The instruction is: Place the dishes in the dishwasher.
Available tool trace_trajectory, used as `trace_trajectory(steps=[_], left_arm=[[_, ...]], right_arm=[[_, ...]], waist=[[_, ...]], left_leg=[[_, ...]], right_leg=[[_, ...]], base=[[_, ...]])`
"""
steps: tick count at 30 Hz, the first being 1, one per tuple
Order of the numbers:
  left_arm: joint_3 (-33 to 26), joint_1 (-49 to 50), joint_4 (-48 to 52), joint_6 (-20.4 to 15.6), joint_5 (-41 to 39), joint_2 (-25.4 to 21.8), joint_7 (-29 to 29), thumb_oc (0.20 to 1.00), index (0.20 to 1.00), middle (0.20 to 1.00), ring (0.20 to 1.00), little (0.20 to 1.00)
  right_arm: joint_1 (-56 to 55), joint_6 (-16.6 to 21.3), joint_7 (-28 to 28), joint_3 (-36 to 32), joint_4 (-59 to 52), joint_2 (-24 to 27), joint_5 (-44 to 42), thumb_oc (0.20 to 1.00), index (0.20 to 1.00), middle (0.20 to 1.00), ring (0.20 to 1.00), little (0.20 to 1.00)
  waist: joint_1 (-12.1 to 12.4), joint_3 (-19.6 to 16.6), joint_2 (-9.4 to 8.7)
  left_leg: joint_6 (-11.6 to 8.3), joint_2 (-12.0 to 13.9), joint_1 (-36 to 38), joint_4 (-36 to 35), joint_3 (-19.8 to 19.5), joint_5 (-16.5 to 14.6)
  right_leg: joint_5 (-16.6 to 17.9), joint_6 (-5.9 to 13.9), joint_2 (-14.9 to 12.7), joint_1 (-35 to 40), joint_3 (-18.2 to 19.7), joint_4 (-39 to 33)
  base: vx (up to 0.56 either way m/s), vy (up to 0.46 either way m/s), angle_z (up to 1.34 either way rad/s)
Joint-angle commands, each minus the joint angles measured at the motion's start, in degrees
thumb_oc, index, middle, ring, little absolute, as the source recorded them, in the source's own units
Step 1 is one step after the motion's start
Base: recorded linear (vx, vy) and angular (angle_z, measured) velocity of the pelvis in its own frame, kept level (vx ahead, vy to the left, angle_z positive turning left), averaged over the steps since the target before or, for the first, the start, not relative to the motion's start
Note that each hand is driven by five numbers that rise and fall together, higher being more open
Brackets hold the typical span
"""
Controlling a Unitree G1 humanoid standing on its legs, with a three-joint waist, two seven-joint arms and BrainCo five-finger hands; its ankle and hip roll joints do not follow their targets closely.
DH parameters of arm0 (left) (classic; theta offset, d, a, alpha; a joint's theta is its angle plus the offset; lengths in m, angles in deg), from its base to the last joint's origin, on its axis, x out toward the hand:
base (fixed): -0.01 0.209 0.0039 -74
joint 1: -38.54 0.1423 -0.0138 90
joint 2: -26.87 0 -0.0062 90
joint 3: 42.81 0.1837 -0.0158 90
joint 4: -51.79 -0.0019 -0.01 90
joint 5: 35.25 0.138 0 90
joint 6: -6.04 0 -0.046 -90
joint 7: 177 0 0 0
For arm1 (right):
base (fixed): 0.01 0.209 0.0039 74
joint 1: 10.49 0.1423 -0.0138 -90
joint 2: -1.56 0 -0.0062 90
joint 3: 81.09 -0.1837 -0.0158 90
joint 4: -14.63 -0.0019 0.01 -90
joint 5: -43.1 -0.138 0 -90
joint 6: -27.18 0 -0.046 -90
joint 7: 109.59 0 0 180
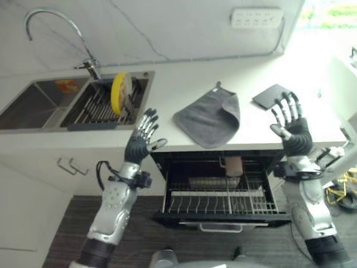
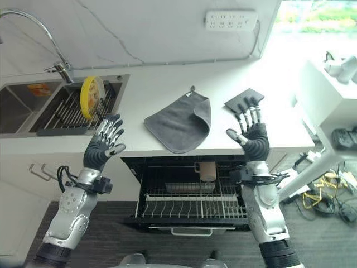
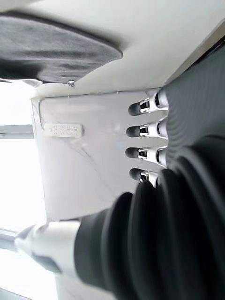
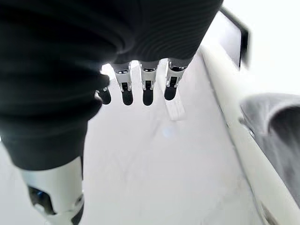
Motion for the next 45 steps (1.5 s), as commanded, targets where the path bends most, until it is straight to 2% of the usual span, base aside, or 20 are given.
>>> trace_trajectory(steps=[1, 2, 4, 7, 9, 11, 13, 16, 17, 19, 20, 22, 23, 26, 29, 32, 35, 39, 41, 45], left_arm=[[-1.73, 1.44, 2.06, -2.28, 2.37, -3.59, 0.99, 1.0, 1.0, 1.0, 1.0, 1.0], [-2.03, 2.55, 2.62, -1.89, 3.59, -4.7, 1.4, 1.0, 1.0, 1.0, 1.0, 1.0], [-5.03, 6.28, 2.84, -3.73, 3.57, -5.64, 1.42, 1.0, 1.0, 1.0, 1.0, 1.0], [-7.69, 5.68, 1.41, -4.0, 2.81, -7.05, 0.21, 1.0, 1.0, 1.0, 1.0, 1.0], [-8.2, 3.79, -0.09, -3.82, 2.52, -6.9, 1.32, 1.0, 1.0, 1.0, 1.0, 1.0], [-7.8, 2.86, -0.14, -3.44, 2.6, -6.0, 2.4, 1.0, 1.0, 1.0, 1.0, 1.0], [-6.98, 3.27, 0.27, -2.91, 2.73, -4.62, 2.24, 1.0, 1.0, 1.0, 1.0, 1.0], [-6.43, 4.83, 1.16, -3.56, 3.77, -3.71, 2.34, 1.0, 1.0, 1.0, 1.0, 1.0], [-5.65, 5.39, 1.83, -3.8, 3.42, -3.81, 2.82, 1.0, 1.0, 1.0, 1.0, 1.0], [-5.11, 5.34, 1.95, -3.98, 3.84, -3.89, 3.09, 1.0, 1.0, 1.0, 1.0, 1.0], [-4.86, 5.57, 1.78, -4.43, 4.59, -3.84, 3.8, 1.0, 1.0, 1.0, 1.0, 1.0], [-5.65, 6.64, 2.56, -4.74, 5.22, -3.93, 4.93, 1.0, 1.0, 1.0, 1.0, 1.0], [-5.84, 6.04, 1.98, -4.4, 6.76, -4.29, 5.66, 1.0, 1.0, 1.0, 1.0, 1.0], [-5.41, 6.4, 1.62, -4.1, 9.61, -5.0, 5.37, 1.0, 1.0, 1.0, 1.0, 1.0], [-5.02, 6.25, 1.62, -4.02, 10.63, -5.37, 3.66, 1.0, 1.0, 1.0, 1.0, 1.0], [-4.52, 5.08, 1.38, -3.43, 10.82, -7.0, 1.51, 1.0, 1.0, 1.0, 1.0, 1.0], [-3.71, 3.86, 1.18, -2.73, 10.95, -7.88, -0.25, 1.0, 1.0, 1.0, 1.0, 1.0], [-4.2, 3.97, 0.78, -3.19, 11.73, -8.65, 0.94, 1.0, 1.0, 1.0, 1.0, 1.0], [-4.57, 2.54, 0.79, -2.66, 11.6, -9.17, 1.59, 1.0, 1.0, 1.0, 1.0, 1.0], [-4.99, 3.19, 0.16, -2.69, 11.8, -8.35, 3.14, 1.0, 1.0, 1.0, 1.0, 1.0]], right_arm=[[1.69, 3.33, 0.79, 0.07, -2.01, 0.02, -1.81, 1.0, 1.0, 1.0, 1.0, 1.0], [0.2, 2.93, 0.03, -0.36, -2.88, -1.83, -1.91, 1.0, 1.0, 1.0, 1.0, 1.0], [-1.47, 1.64, -1.81, -0.74, -5.35, -2.97, -0.64, 1.0, 1.0, 1.0, 1.0, 1.0], [-1.8, 2.88, 2.7, 0.5, -6.47, -2.77, 1.92, 1.0, 1.0, 1.0, 1.0, 1.0], [-0.99, 3.27, 2.42, 0.93, -4.67, -3.11, 1.56, 1.0, 1.0, 1.0, 1.0, 1.0], [-0.67, 3.28, 1.76, 1.13, -3.91, -3.44, 2.3, 1.0, 1.0, 1.0, 1.0, 1.0], [-0.98, 3.51, 1.28, 0.57, -3.58, -3.56, 1.34, 1.0, 1.0, 1.0, 1.0, 1.0], [-0.77, 3.49, 0.57, 0.98, -3.7, -3.28, 1.28, 1.0, 1.0, 1.0, 1.0, 1.0], [-0.04, 3.8, 0.76, 1.44, -3.38, -2.24, 2.3, 1.0, 1.0, 1.0, 1.0, 1.0], [0.74, 3.91, 1.16, 2.03, -2.78, -1.34, 2.06, 1.0, 1.0, 1.0, 1.0, 1.0], [2.1, 3.86, 1.25, 3.17, -1.75, -1.49, 2.1, 1.0, 1.0, 1.0, 1.0, 1.0], [3.12, 2.96, 0.92, 4.85, -1.74, -1.53, 3.32, 1.0, 1.0, 1.0, 1.0, 1.0], [3.83, 2.32, 1.76, 6.39, -1.82, -0.99, 3.97, 1.0, 1.0, 1.0, 1.0, 1.0], [3.26, 1.86, 2.07, 5.88, -1.97, -0.05, 2.27, 1.0, 1.0, 1.0, 1.0, 1.0], [1.9, 1.62, 1.97, 4.71, -3.01, -0.11, 1.95, 1.0, 1.0, 1.0, 1.0, 1.0], [-0.41, 2.05, 2.77, 3.28, -4.03, -1.01, 2.62, 1.0, 1.0, 1.0, 1.0, 1.0], [-0.91, 2.85, 3.99, 3.31, -3.59, -3.05, 2.77, 1.0, 1.0, 1.0, 1.0, 1.0], [0.16, 1.95, 3.53, 4.55, -4.25, -3.96, 3.33, 1.0, 1.0, 1.0, 1.0, 1.0], [1.03, 2.99, 4.22, 5.47, -4.04, -3.39, 3.57, 1.0, 1.0, 1.0, 1.0, 1.0], [2.97, 4.48, 4.19, 5.61, -2.45, -2.75, 2.87, 1.0, 1.0, 1.0, 1.0, 1.0]], waist=[[1.4, -2.09, -1.12], [2.01, -1.67, -1.38], [3.52, -1.72, -1.45], [3.88, -2.08, -1.44], [4.47, -2.31, -2.14], [4.52, -2.31, -2.51], [3.89, -2.6, -2.97], [4.05, -2.77, -3.69], [4.45, -2.4, -4.36], [5.19, -1.63, -4.66], [5.67, -1.33, -4.47], [7.31, -0.78, -2.97], [7.81, -0.78, -2.87], [7.41, -1.66, -2.21], [6.68, -2.46, -1.88], [6.23, -3.68, -1.55], [6.71, -4.26, -1.38], [8.38, -4.08, -1.52], [8.33, -3.7, -2.11], [9.04, -3.91, -2.72]], left_leg=[[-0.61, -4.23, 4.68, -5.52, 2.12, 3.82], [0.58, -7.03, 4.76, -5.86, 2.61, 2.67], [1.85, -8.51, 5.62, -7.37, 6.78, 2.57], [3.8, -10.69, 5.54, -8.31, 9.21, 2.27], [4.91, -13.7, 6.2, -9.48, 10.83, 1.36], [5.22, -15.29, 6.19, -9.75, 10.28, 1.08], [5.07, -15.63, 5.22, -8.73, 9.87, 1.42], [4.59, -15.75, 4.58, -4.22, 11.7, -1.02], [3.68, -15.56, 1.93, 4.21, 12.11, -2.08], [1.5, -14.38, -3.2, 12.63, 9.92, 2.29], [1.15, -12.99, -5.19, 10.16, 7.9, 4.09], [-0.97, -9.33, -8.51, -0.25, 1.41, 13.06], [-1.86, -7.37, -9.12, -3.73, -0.23, 14.91], [-1.48, -7.99, -5.28, -7.36, 1.06, 11.51], [-0.88, -8.37, -2.65, -9.13, 3.54, 10.34], [0.89, -10.29, 0.65, -10.38, 4.98, 7.47], [3.52, -12.32, 1.95, -10.38, 6.18, 5.04], [4.51, -12.62, 2.37, -10.38, 9.67, 4.34], [5.65, -14.19, 1.96, -10.38, 8.14, 3.74], [5.0, -14.54, 1.21, -10.38, 7.09, 4.47]], right_leg=[[1.82, 0.43, -3.47, 0.26, 2.4, 3.41], [6.83, 1.2, -6.13, -1.2, 0.85, 2.94], [8.0, 1.56, -4.51, -2.63, -4.69, 5.01], [3.75, -0.16, 2.63, -4.48, -7.96, 9.81], [2.73, -1.13, 6.07, -5.01, -12.77, 11.09], [2.3, -1.93, 7.75, -4.8, -13.12, 9.89], [-0.74, -4.75, 10.72, -2.66, -11.38, 5.25], [-1.56, -5.89, 10.9, -0.68, -11.23, 1.7], [-1.19, -7.0, 10.41, 0.44, -10.88, 0.09], [-0.42, -7.9, 10.52, 1.28, -9.94, -1.19], [0.37, -7.65, 10.85, 1.7, -7.12, -2.39], [0.51, -7.27, 11.5, 3.86, -1.71, -4.92], [0.88, -6.92, 9.83, 5.13, -0.66, -6.58], [1.38, -5.43, 7.83, 5.29, -1.89, -6.52], [1.7, -4.13, 6.07, 5.32, -3.87, -5.87], [2.21, -1.75, 3.31, 4.09, -5.74, -4.1], [2.49, -1.06, 1.36, 2.45, -6.67, -0.99], [1.56, -1.33, 2.75, 1.63, -11.07, 2.35], [-0.41, -2.0, 6.28, 0.45, -9.27, 5.08], [-0.51, -3.78, 8.03, 1.2, -9.06, 0.22]], base=[[-0.11, 0.734, -0.15], [-0.13, 0.514, 0.02], [-0.16, 0.438, -0.14], [-0.12, 0.326, -0.73], [-0.07, 0.266, 0.15], [0.0, 0.087, -0.44], [0.02, -0.054, -0.38], [0.03, -0.07, -0.01], [0.0, -0.073, -0.12], [0.04, 0.017, -0.23], [0.19, 0.275, -0.31], [0.35, 0.526, -0.86], [0.34, 0.583, -1.64], [0.2, 0.407, -1.01], [0.11, 0.268, -0.28], [0.11, 0.278, 0.08], [0.06, 0.3, 0.13], [-0.06, 0.097, -0.32], [-0.09, -0.031, -0.58], [-0.08, -0.144, -0.05]])
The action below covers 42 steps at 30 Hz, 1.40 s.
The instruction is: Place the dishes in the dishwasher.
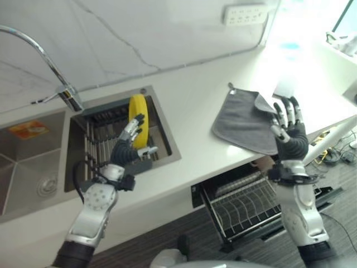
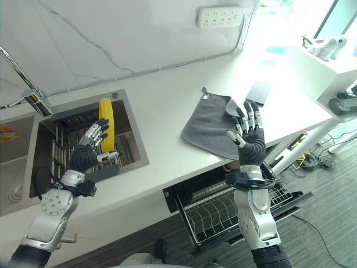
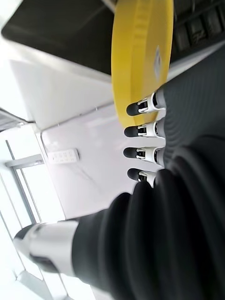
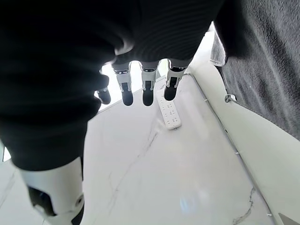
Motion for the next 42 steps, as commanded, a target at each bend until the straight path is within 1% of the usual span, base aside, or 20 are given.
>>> trace_trajectory(steps=[1, 5, 9, 11, 12, 13, 15, 18, 19, 20, 24, 26, 27, 30, 32, 35, 37, 40, 41, 42], left_arm=[[-1.49, -0.31, 2.44, -2.83, 2.04, 1.21, 1.35, 1.0, 1.0, 1.0, 1.0, 1.0], [-2.3, 1.99, 3.52, -2.58, 3.03, 1.51, 1.76, 1.0, 1.0, 1.0, 1.0, 1.0], [-1.88, 2.0, 3.48, -2.4, 2.92, 1.5, 0.87, 1.0, 1.0, 1.0, 1.0, 1.0], [-2.0, 3.17, 4.39, -2.44, 2.95, 1.57, 0.68, 1.0, 1.0, 1.0, 1.0, 1.0], [-2.29, 3.82, 4.55, -2.56, 3.23, 1.8, 1.16, 1.0, 1.0, 1.0, 1.0, 1.0], [-2.54, 4.2, 4.66, -2.65, 3.32, 1.92, 1.46, 1.0, 1.0, 1.0, 1.0, 1.0], [-2.6, 4.33, 4.72, -2.84, 3.02, 1.95, 2.06, 1.0, 1.0, 1.0, 1.0, 1.0], [-1.8, 3.59, 4.29, -3.17, 2.9, 1.81, 2.33, 1.0, 1.0, 1.0, 1.0, 1.0], [-0.81, 2.46, 4.41, -3.54, 3.68, 1.37, 1.44, 1.0, 1.0, 1.0, 1.0, 1.0], [-0.57, 2.32, 4.84, -3.26, 4.79, 1.22, 1.39, 1.0, 1.0, 1.0, 1.0, 1.0], [-0.89, 1.94, 5.96, -2.55, 6.29, -0.72, 0.66, 1.0, 1.0, 1.0, 1.0, 1.0], [-1.24, 1.36, 5.84, -2.62, 6.12, -1.23, 0.62, 1.0, 1.0, 1.0, 1.0, 1.0], [-1.35, 0.43, 5.41, -2.43, 6.05, -1.41, 0.79, 1.0, 1.0, 1.0, 1.0, 1.0], [-0.41, -1.52, 3.73, -2.09, 6.35, -1.88, 2.56, 1.0, 1.0, 1.0, 1.0, 1.0], [-0.89, -1.41, 2.67, -2.88, 4.76, -1.61, 2.18, 1.0, 1.0, 1.0, 1.0, 1.0], [-1.49, -0.69, 3.29, -2.22, 4.94, -0.73, 0.83, 1.0, 1.0, 1.0, 1.0, 1.0], [-1.43, -0.08, 4.11, -2.2, 5.53, -0.1, 0.94, 1.0, 1.0, 1.0, 1.0, 1.0], [-1.85, 0.69, 4.87, -2.1, 5.6, 0.2, 1.12, 1.0, 1.0, 1.0, 1.0, 1.0], [-1.8, 0.67, 4.99, -1.96, 6.35, 0.44, 1.26, 1.0, 1.0, 1.0, 1.0, 1.0], [-1.46, 0.18, 4.7, -2.29, 6.6, 0.56, 1.52, 1.0, 1.0, 1.0, 1.0, 1.0]], right_arm=[[4.94, 4.5, 0.23, -2.28, -2.8, 1.15, 0.94, 1.0, 1.0, 1.0, 1.0, 1.0], [5.79, 2.35, -0.65, -2.36, -3.65, 1.42, 1.0, 1.0, 1.0, 1.0, 1.0, 1.0], [4.89, 0.88, -1.62, -2.75, -5.01, 2.01, -0.94, 1.0, 1.0, 1.0, 1.0, 1.0], [5.98, 0.3, -1.35, -1.76, -4.65, 2.3, -0.75, 1.0, 1.0, 1.0, 1.0, 1.0], [6.67, -0.14, -1.74, -1.32, -4.33, 2.37, -0.74, 1.0, 1.0, 1.0, 1.0, 1.0], [7.44, -0.51, -1.9, -1.05, -4.02, 2.55, -1.05, 1.0, 1.0, 1.0, 1.0, 1.0], [7.76, -1.01, -2.17, -1.06, -4.55, 2.52, -0.6, 1.0, 1.0, 1.0, 1.0, 1.0], [6.2, -1.38, -3.35, -1.86, -6.02, 3.12, -0.05, 1.0, 1.0, 1.0, 1.0, 1.0], [4.79, -1.06, -2.88, -2.46, -7.39, 3.41, -0.17, 1.0, 1.0, 1.0, 1.0, 1.0], [4.68, -0.71, -2.77, -2.59, -7.36, 3.19, -0.21, 1.0, 1.0, 1.0, 1.0, 1.0], [4.34, -0.82, -2.25, -3.36, -8.54, 2.03, -2.34, 1.0, 1.0, 1.0, 1.0, 1.0], [4.37, -0.33, -2.38, -2.49, -8.42, 1.31, -1.83, 1.0, 1.0, 1.0, 1.0, 1.0], [4.7, -0.06, -2.56, -1.67, -8.01, 0.84, -1.05, 1.0, 1.0, 1.0, 1.0, 1.0], [6.25, 1.34, -2.63, 0.89, -5.6, 0.09, -0.7, 1.0, 1.0, 1.0, 1.0, 1.0], [6.92, 0.88, -2.98, 1.58, -5.22, 0.29, -1.49, 1.0, 1.0, 1.0, 1.0, 1.0], [7.66, -0.72, -3.01, 2.08, -5.2, 0.56, -1.96, 1.0, 1.0, 1.0, 1.0, 1.0], [8.83, -2.39, -2.74, 2.8, -5.16, 0.91, -2.53, 1.0, 1.0, 1.0, 1.0, 1.0], [8.6, -2.59, -3.52, 2.76, -5.18, 1.1, -3.25, 1.0, 1.0, 1.0, 1.0, 1.0], [8.47, -2.67, -4.33, 2.77, -5.2, 0.92, -3.19, 1.0, 1.0, 1.0, 1.0, 1.0], [8.66, -2.82, -4.67, 2.64, -5.23, 0.72, -2.7, 1.0, 1.0, 1.0, 1.0, 1.0]], waist=[[1.7, -1.49, 1.56], [1.67, -2.13, 1.43], [0.74, -2.36, 1.54], [2.15, -1.96, 1.18], [2.66, -1.93, 1.07], [2.86, -1.99, 1.1], [2.19, -2.15, 1.38], [0.45, -2.26, 2.14], [-0.56, -2.16, 2.51], [-0.37, -2.14, 2.51], [0.17, -1.86, 2.34], [0.57, -2.07, 2.63], [1.36, -2.39, 2.86], [2.77, -2.39, 2.68], [3.39, -2.5, 2.52], [3.71, -2.69, 2.29], [3.72, -2.82, 2.21], [3.9, -3.02, 2.27], [3.76, -3.08, 2.29], [3.32, -3.16, 2.37]], left_leg=[[-0.51, -0.58, 1.11, 0.06, -1.75, -3.04], [-1.83, -0.32, 0.35, 0.06, -1.62, -2.63], [-2.56, 0.15, 0.12, 0.06, -1.48, -1.89], [-2.86, -0.4, 0.5, 2.16, -7.6, -2.48], [-3.0, -0.18, 0.41, 3.05, -9.56, -2.82], [-3.27, 0.44, 0.46, 3.12, -9.96, -2.87], [-4.21, 2.94, 0.81, 2.17, -8.69, -1.92], [-4.94, 4.62, 1.73, 0.12, -6.09, -1.09], [-4.9, 4.71, 2.06, 0.06, -4.26, -1.91], [-4.54, 4.11, 2.24, 0.06, -4.6, -2.43], [-2.29, 1.67, 3.24, 0.06, -6.38, -4.2], [-1.65, 1.62, 3.17, 0.06, -6.19, -3.97], [-0.91, 1.55, 2.6, 0.06, -5.78, -3.58], [-0.53, 1.49, 1.59, 0.06, -6.88, -3.35], [-1.23, 2.16, 1.3, 0.06, -7.11, -2.96], [-2.19, 2.73, 0.99, 0.06, -7.28, -2.57], [-3.58, 3.39, 0.6, 0.06, -7.84, -2.01], [-4.03, 3.44, 0.43, 0.06, -8.45, -1.65], [-4.27, 4.02, 0.28, 0.06, -7.35, -1.2], [-4.69, 5.0, 0.21, 0.06, -3.83, -0.68]], right_leg=[[2.17, -2.89, 4.59, -0.54, -0.69, -0.28], [4.21, -3.33, 5.87, 1.02, 0.22, -6.13], [3.9, -3.96, 6.82, 0.62, 1.73, -6.13], [4.25, -4.58, 6.97, 0.16, 5.16, -6.13], [4.47, -4.74, 6.9, -0.11, 6.2, -6.13], [4.45, -4.81, 6.76, -0.25, 6.5, -6.13], [4.38, -4.66, 6.16, -0.39, 6.13, -6.13], [4.8, -3.3, 4.59, -0.53, 5.06, -6.13], [5.67, -1.7, 2.44, -0.36, 3.84, -6.13], [6.16, -0.99, 1.65, -0.37, 3.67, -6.13], [7.47, 0.92, -0.08, -0.7, 4.13, -4.38], [5.66, 0.53, 0.19, -1.1, 3.65, -1.19], [4.77, 0.42, -0.06, -1.73, 2.41, 2.85], [4.52, -0.36, -0.79, -3.17, 1.41, 4.29], [2.91, -0.82, 0.13, -2.1, 0.9, 2.29], [3.04, -1.42, 1.37, -0.36, 0.8, -0.76], [3.48, -2.52, 2.83, 1.79, 1.23, -4.8], [3.71, -2.8, 3.42, 2.57, 1.3, -5.69], [3.71, -2.87, 3.26, 2.97, 0.1, -5.69], [3.88, -2.5, 2.49, 3.57, -2.52, -5.83]], base=[[-0.07, -0.158, -0.07], [-0.06, -0.14, -0.15], [-0.03, -0.078, -0.05], [0.02, 0.023, 0.0], [0.01, 0.107, -0.23], [-0.01, 0.171, -0.57], [-0.04, 0.246, -0.83], [-0.08, 0.356, -0.12], [-0.1, 0.425, 0.04], [-0.1, 0.378, 0.09], [-0.08, 0.099, 0.05], [-0.15, 0.014, 0.09], [-0.21, -0.059, 0.1], [-0.18, -0.127, -0.01], [-0.11, -0.203, -0.03], [-0.1, -0.157, 0.1], [-0.12, -0.123, 0.07], [-0.06, -0.065, -0.03], [-0.09, -0.035, 0.05], [-0.1, -0.019, 0.1]])
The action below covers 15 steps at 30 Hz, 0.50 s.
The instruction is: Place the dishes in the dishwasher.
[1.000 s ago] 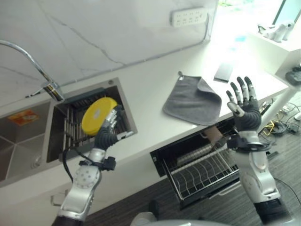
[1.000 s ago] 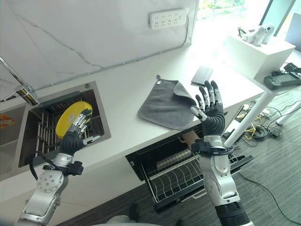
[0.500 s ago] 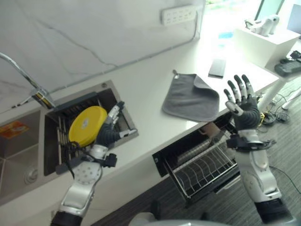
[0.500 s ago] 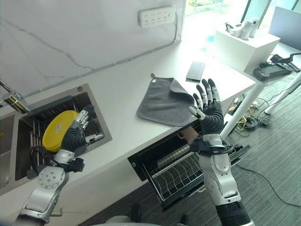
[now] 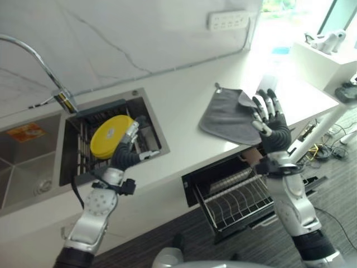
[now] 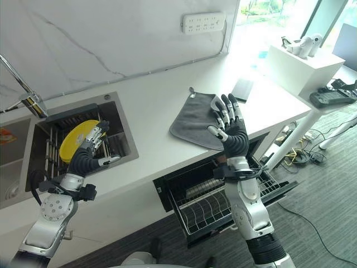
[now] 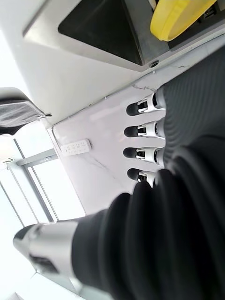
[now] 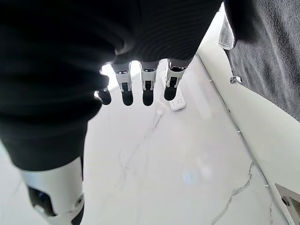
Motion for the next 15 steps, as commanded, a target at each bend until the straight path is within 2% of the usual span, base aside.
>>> trace_trajectory(steps=[1, 4, 6, 12, 13, 15], left_arm=[[-0.82, -2.96, 1.48, -2.67, 2.29, -1.46, 1.17, 1.0, 1.0, 1.0, 1.0, 1.0], [-0.25, -4.18, 1.21, -3.58, 1.6, -1.65, 0.7, 1.0, 1.0, 1.0, 1.0, 1.0], [0.71, -5.07, 1.02, -3.52, 2.29, -1.67, 0.47, 1.0, 1.0, 1.0, 1.0, 1.0], [-0.48, -5.37, 0.25, -4.4, 1.63, -2.24, 0.82, 1.0, 1.0, 1.0, 1.0, 1.0], [-0.98, -5.31, 0.23, -4.29, 1.89, -2.14, 1.31, 1.0, 1.0, 1.0, 1.0, 1.0], [-2.13, -4.48, 0.4, -4.04, 2.19, -1.81, 2.5, 1.0, 1.0, 1.0, 1.0, 1.0]], right_arm=[[3.7, 1.38, -1.52, -1.17, -4.05, -0.19, -0.56, 1.0, 1.0, 1.0, 1.0, 1.0], [3.24, 2.61, -0.28, -1.31, -4.43, -0.03, 0.91, 1.0, 1.0, 1.0, 1.0, 1.0], [3.27, 2.39, 0.86, -1.4, -4.47, 0.16, 0.19, 1.0, 1.0, 1.0, 1.0, 1.0], [3.19, 1.42, 0.21, -1.11, -3.94, 0.37, 0.32, 1.0, 1.0, 1.0, 1.0, 1.0], [3.71, 1.0, 0.08, -1.04, -3.55, 0.04, 0.68, 1.0, 1.0, 1.0, 1.0, 1.0], [4.5, 0.1, 0.22, -0.45, -3.29, -0.84, 1.6, 1.0, 1.0, 1.0, 1.0, 1.0]], waist=[[0.15, -1.85, -1.56], [-0.31, -1.98, -1.38], [-0.41, -1.78, -1.32], [0.72, -2.19, -1.29], [1.2, -2.37, -1.5], [2.18, -2.43, -1.55]], left_leg=[[-1.34, 1.02, 0.98, 0.36, 5.65, -0.89], [-2.49, 2.56, 0.38, 0.36, 9.98, 0.21], [-2.53, 3.08, 0.32, 0.36, 11.6, 0.42], [-1.27, 1.55, 0.09, 0.36, 10.16, -0.22], [-1.73, 1.49, 0.56, 0.36, 9.48, -1.27], [-2.07, 1.46, 0.42, 0.36, 9.53, -0.96]], right_leg=[[-0.94, 0.21, -1.71, 3.38, -5.29, 0.57], [-0.91, 0.83, -2.46, 4.09, -8.71, 0.69], [-1.47, 0.8, -2.5, 4.79, -9.99, 0.95], [-2.79, 0.33, -2.04, 4.8, -9.78, 2.76], [-3.59, 0.79, -2.19, 5.46, -9.51, 2.74], [-2.95, 1.11, -2.5, 6.02, -10.64, 1.81]], base=[[-0.09, 0.005, 0.33], [-0.06, -0.001, 0.57], [-0.03, 0.016, 0.61], [0.03, 0.027, 0.37], [0.09, -0.013, 0.23], [0.07, -0.022, 0.12]])
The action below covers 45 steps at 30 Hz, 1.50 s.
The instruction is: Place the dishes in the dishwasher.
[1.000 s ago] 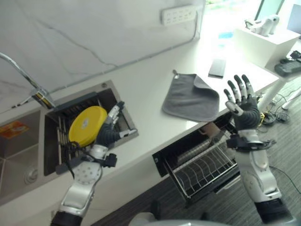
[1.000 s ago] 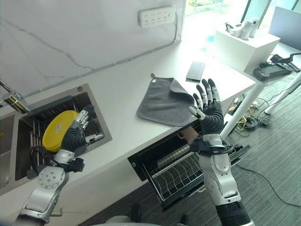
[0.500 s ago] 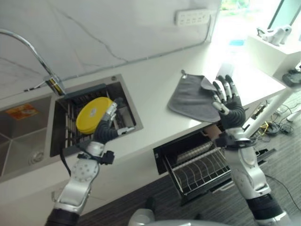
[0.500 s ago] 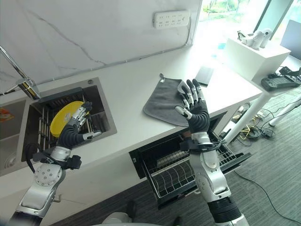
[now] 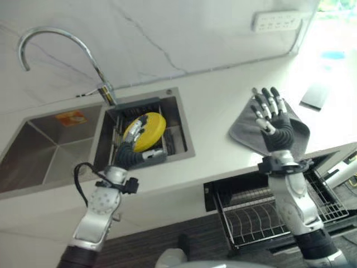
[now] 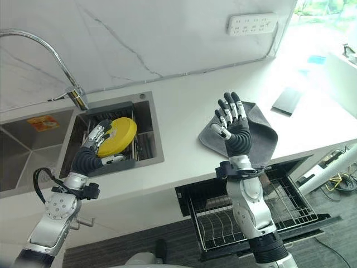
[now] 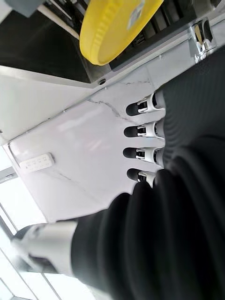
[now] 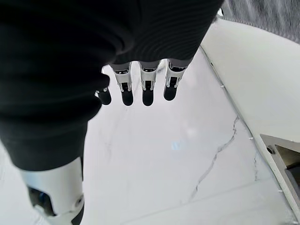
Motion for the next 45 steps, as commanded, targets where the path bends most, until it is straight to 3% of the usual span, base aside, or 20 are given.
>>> trace_trajectory(steps=[1, 7, 11, 16, 23, 38, 45], left_arm=[[-2.66, -2.94, 0.48, -3.73, 0.34, -2.06, 2.74, 1.0, 1.0, 1.0, 1.0, 1.0], [-5.43, -1.06, 0.4, -3.84, 0.73, -2.04, 3.3, 1.0, 1.0, 1.0, 1.0, 1.0], [-6.9, -0.43, 0.63, -4.21, 0.71, -2.39, 2.75, 1.0, 1.0, 1.0, 1.0, 1.0], [-7.7, -0.27, 0.36, -4.27, 0.56, -2.92, 2.12, 1.0, 1.0, 1.0, 1.0, 1.0], [-8.06, -0.93, -0.2, -4.03, 0.27, -4.64, 0.39, 1.0, 1.0, 1.0, 1.0, 1.0], [-7.45, -0.96, -0.74, -4.62, -2.24, -7.6, -2.66, 1.0, 1.0, 1.0, 1.0, 1.0], [-6.55, -1.04, -1.4, -5.13, -3.51, -8.73, -4.38, 1.0, 1.0, 1.0, 1.0, 1.0]], right_arm=[[3.95, 1.04, -0.42, 0.13, -3.13, -0.65, 2.01, 1.0, 1.0, 1.0, 1.0, 1.0], [4.81, -2.58, -1.25, 0.71, -2.97, -1.0, 1.83, 1.0, 1.0, 1.0, 1.0, 1.0], [4.97, -6.32, -6.19, 1.42, -1.67, -0.23, 0.22, 1.0, 1.0, 1.0, 1.0, 1.0], [7.37, -10.55, -8.37, 2.06, -0.06, 0.91, -1.59, 1.0, 1.0, 1.0, 1.0, 1.0], [13.86, -17.45, -9.51, 2.92, 6.53, 0.06, -11.8, 1.0, 1.0, 1.0, 1.0, 1.0], [24.56, -21.71, -5.42, 3.46, 15.96, -1.35, -15.45, 1.0, 1.0, 1.0, 1.0, 1.0], [29.82, -20.82, -2.44, 2.9, 20.14, -0.48, -15.86, 1.0, 1.0, 1.0, 1.0, 1.0]], waist=[[1.05, -1.67, -1.36], [2.33, -2.0, -1.44], [3.04, -1.94, -1.75], [4.47, -1.88, -2.3], [7.84, -1.97, -3.41], [12.82, -1.65, -4.31], [14.51, -1.28, -4.33]], left_leg=[[-2.81, 2.04, 0.31, 0.0, 1.09, -2.79], [-2.92, 1.95, -0.18, 0.0, 0.56, -2.65], [-2.87, 1.81, -0.46, 0.0, 0.41, -2.55], [-2.87, 1.39, -0.85, 0.0, -0.82, -2.46], [-2.45, 0.25, -1.77, 0.0, -4.25, -2.2], [-2.36, -1.06, -3.16, 0.0, -8.78, -1.5], [-2.31, -1.48, -3.53, 0.0, -10.34, -1.36]], right_leg=[[-0.44, -1.16, 0.52, 0.14, -0.31, 1.21], [-0.64, -1.06, 0.55, 0.23, -1.08, 1.31], [-0.74, -1.1, 0.62, 0.43, -1.61, 1.36], [-0.73, -1.19, 0.84, 0.84, -2.32, 1.08], [-1.57, -1.83, 1.68, 1.6, -3.62, 1.51], [-2.09, -2.54, 2.2, 3.32, -5.86, 1.63], [-2.25, -2.69, 2.17, 3.86, -6.67, 1.82]], base=[[0.04, -0.014, 0.07], [0.01, 0.0, 0.04], [0.01, 0.005, 0.03], [0.03, 0.005, 0.08], [0.05, 0.011, 0.19], [0.05, -0.004, 0.13], [0.05, 0.002, 0.07]])
